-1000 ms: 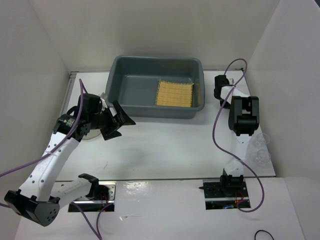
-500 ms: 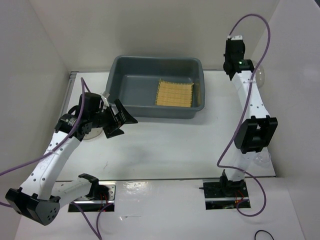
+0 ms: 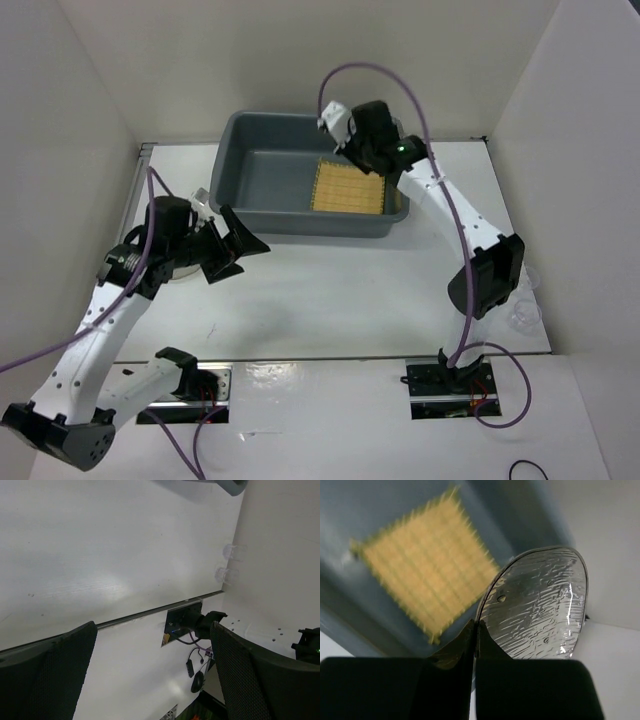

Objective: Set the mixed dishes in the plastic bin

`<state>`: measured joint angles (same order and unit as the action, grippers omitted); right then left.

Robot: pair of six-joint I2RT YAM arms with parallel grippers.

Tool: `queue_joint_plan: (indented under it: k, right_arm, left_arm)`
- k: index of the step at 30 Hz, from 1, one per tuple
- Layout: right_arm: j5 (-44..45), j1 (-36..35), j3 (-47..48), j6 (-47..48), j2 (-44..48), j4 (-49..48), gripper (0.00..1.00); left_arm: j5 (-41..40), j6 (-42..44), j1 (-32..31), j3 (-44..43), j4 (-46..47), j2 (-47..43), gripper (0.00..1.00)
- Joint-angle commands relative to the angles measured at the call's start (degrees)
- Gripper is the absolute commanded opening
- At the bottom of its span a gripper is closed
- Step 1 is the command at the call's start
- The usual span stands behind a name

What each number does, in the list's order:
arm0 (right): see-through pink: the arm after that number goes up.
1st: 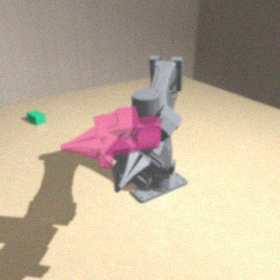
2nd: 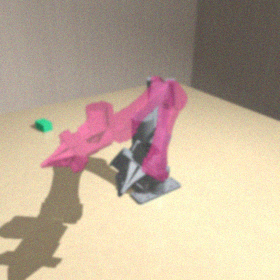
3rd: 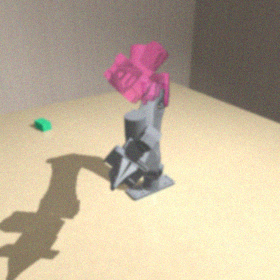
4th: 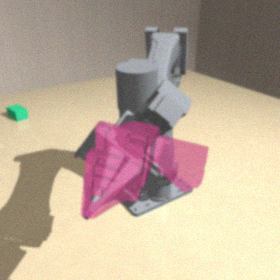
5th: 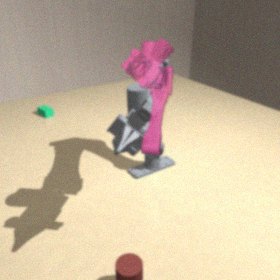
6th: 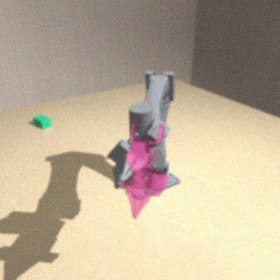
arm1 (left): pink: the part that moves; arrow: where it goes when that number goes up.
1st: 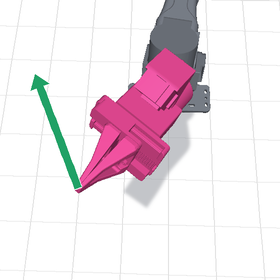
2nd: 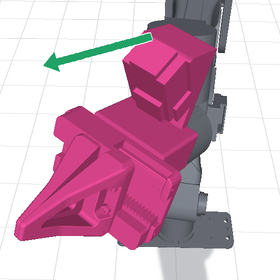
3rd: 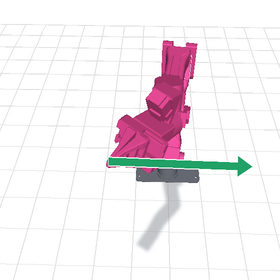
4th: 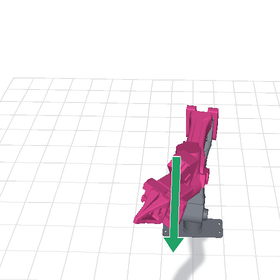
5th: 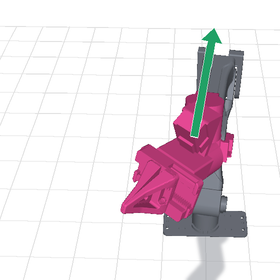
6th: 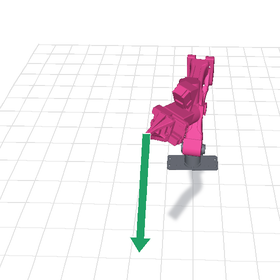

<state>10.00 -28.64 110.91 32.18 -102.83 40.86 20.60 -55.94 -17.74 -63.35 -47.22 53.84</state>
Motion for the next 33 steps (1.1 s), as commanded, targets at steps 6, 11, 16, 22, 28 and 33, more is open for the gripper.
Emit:
queue_joint_plan:
  k: [6,11,16,22,28,33]
  right_arm:
    - [-5.86,0.96,-15.62,25.71,3.32,-9.65,0.0]
    - [-8.51,0.96,-26.61,35.66,5.09,-15.11,0.0]
    - [-13.85,2.18,-29.17,40.5,3.86,-15.89,0.0]
    - [-19.23,2.8,-31.99,44.1,1.66,-19.41,0.0]
    - [-20.63,3.33,-31.28,44.1,-4.56,-20.56,0.0]
    - [-20.63,3.33,-30.76,44.1,-7.82,-23.28,0.0]
  left_arm:
    - [-1.53,-5.04,0.33,4.63,-1.73,-10.32,1.0]
    - [-2.06,-6.28,0.33,5.17,-4.01,-12.71,1.0]
    - [-4.59,-5.76,0.33,2.01,-7.09,-12.71,1.0]
    - [-4.6,-5.76,0.33,1.39,-9.55,-12.71,1.0]
    - [-5.13,-6.9,0.33,0.86,-11.22,-13.85,1.0]
    - [-5.65,-8.04,0.33,0.86,-11.84,-13.85,1.0]
